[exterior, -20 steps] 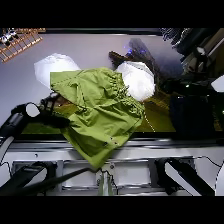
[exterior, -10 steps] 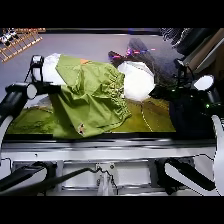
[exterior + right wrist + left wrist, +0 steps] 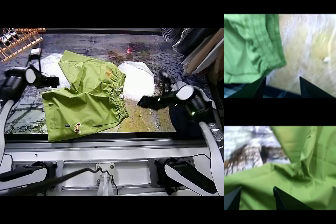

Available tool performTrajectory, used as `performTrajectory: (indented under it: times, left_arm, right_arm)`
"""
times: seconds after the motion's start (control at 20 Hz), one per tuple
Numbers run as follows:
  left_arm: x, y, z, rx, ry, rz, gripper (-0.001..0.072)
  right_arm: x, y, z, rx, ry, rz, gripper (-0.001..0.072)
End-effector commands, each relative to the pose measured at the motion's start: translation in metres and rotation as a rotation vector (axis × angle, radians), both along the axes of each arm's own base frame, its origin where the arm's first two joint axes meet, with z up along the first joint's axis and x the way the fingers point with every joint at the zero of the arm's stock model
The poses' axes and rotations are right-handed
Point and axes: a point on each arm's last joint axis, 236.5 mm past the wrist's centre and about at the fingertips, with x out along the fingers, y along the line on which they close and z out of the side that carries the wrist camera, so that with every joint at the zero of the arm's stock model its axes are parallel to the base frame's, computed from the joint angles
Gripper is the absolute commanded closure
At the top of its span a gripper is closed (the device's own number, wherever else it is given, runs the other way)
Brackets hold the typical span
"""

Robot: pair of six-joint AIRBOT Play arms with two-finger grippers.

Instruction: Fold the clothes and pants, and hang the long-sleeved shirts on hangers.

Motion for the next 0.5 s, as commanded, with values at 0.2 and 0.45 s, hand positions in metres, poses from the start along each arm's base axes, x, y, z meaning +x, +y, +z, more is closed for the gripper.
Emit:
performTrajectory:
  times: [0.2,0.45]
  left_arm:
    - [-0.093,-0.048,0.0,-0.308,0.072,0.094,0.0308]
    - [-0.149,-0.072,-0.019,-0.443,0.127,0.121,0.0307]
  right_arm:
    - [-0.019,0.033,-0.059,0.15,0.103,-0.291,0.0207]
    - [-0.014,0.036,-0.073,0.169,0.143,-0.339,0.0191]
